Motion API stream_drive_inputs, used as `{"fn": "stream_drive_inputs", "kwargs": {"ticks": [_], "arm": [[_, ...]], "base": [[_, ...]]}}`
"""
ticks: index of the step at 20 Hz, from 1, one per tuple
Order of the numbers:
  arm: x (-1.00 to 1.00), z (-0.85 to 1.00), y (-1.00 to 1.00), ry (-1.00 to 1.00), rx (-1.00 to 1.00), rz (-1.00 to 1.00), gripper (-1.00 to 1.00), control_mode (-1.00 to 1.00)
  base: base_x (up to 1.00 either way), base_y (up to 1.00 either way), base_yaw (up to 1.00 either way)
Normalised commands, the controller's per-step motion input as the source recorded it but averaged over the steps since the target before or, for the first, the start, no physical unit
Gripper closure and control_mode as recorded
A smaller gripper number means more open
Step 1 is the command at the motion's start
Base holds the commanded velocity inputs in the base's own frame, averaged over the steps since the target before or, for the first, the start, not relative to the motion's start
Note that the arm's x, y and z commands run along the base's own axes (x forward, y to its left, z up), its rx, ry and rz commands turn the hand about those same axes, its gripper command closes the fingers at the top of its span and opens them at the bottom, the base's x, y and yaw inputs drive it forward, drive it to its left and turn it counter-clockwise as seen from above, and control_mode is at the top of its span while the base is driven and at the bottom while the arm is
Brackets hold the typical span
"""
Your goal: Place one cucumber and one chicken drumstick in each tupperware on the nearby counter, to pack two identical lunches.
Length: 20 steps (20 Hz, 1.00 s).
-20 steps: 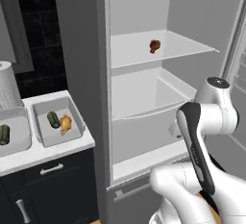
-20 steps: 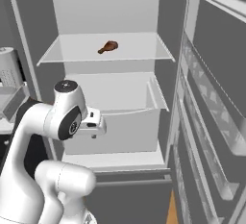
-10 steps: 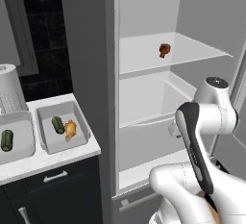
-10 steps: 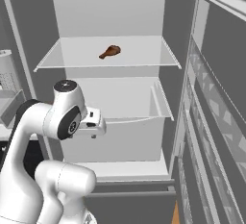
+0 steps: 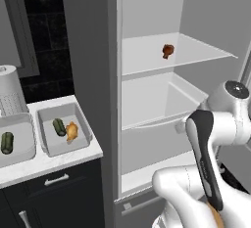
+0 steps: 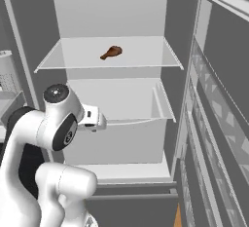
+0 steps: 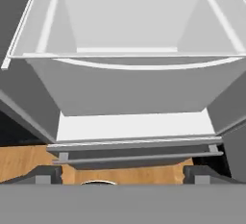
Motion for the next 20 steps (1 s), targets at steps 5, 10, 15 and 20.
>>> {"fn": "stream_drive_inputs", "kwargs": {"ticks": [5, 10, 15, 20], "arm": [[0.18, 0.53, 0.0, -0.56, 0.0, 0.0, -1.0, -1.0], [0.45, 0.98, 0.0, -0.29, 0.02, 0.0, -1.0, -1.0], [0.73, 1.0, 0.07, -0.1, 0.09, 0.0, -1.0, -1.0], [0.76, 1.0, 0.05, 0.0, 0.09, -0.01, -1.0, -1.0]], "base": [[0.0, 0.0, 0.0], [0.0, 0.0, 0.0], [0.0, 0.0, 0.0], [0.0, 0.0, 0.0]]}}
